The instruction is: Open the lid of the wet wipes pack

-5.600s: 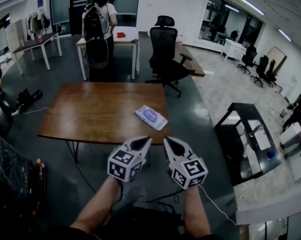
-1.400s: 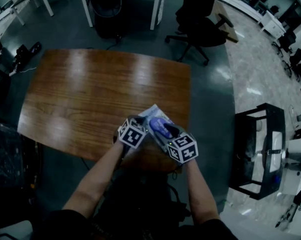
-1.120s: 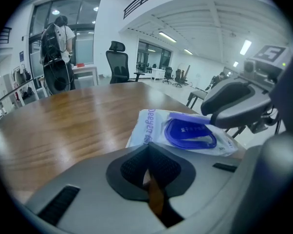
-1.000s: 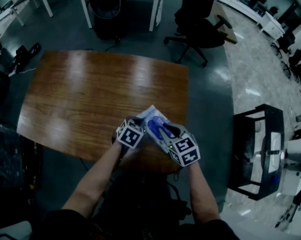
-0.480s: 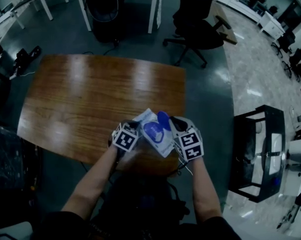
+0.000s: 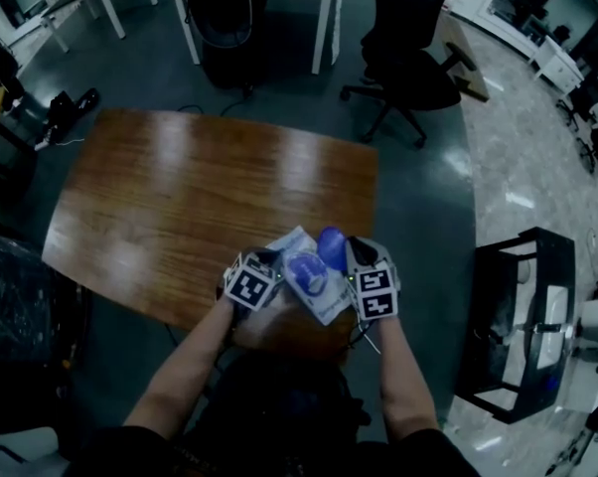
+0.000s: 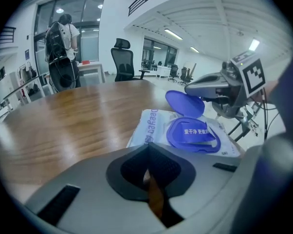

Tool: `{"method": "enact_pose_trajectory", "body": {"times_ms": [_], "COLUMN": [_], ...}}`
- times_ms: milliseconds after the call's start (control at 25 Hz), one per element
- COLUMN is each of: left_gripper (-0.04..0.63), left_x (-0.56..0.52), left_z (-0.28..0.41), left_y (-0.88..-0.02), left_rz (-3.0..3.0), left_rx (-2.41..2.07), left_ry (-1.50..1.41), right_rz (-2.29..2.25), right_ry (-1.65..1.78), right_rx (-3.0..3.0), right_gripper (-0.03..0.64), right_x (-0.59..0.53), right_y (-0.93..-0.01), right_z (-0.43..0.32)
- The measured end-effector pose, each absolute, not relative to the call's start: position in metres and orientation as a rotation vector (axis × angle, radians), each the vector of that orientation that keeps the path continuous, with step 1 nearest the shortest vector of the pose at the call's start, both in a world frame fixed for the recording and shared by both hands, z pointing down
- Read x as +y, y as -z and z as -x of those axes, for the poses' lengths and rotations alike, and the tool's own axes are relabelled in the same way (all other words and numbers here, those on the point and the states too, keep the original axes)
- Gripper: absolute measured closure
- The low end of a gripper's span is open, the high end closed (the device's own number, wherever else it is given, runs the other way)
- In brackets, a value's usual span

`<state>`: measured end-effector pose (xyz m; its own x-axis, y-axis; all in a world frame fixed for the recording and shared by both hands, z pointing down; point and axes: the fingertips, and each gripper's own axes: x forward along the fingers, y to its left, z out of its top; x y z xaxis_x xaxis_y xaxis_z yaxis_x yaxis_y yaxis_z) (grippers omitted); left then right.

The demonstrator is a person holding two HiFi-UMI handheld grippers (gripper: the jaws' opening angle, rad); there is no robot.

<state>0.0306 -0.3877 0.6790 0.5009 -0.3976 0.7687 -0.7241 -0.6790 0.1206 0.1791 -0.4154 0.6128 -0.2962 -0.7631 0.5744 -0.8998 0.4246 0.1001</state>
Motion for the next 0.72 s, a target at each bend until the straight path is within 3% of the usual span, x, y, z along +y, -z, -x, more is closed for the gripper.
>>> {"method": "enact_pose_trajectory", "body": {"times_ms": [720], "left_gripper": [0.591], "left_x": [-0.364], "left_z": [-0.023], "left_y": [-0.546], "left_rz": [-2.602], "left_rx": [-0.986], "left_ry": [-0.634], "right_rz": [-1.753], "right_ry": [-0.287], "right_rx": [-2.259], "right_gripper": [0.604], "right_x": [-0.356], "right_y": [-0.519], "right_z": [-0.164]}}
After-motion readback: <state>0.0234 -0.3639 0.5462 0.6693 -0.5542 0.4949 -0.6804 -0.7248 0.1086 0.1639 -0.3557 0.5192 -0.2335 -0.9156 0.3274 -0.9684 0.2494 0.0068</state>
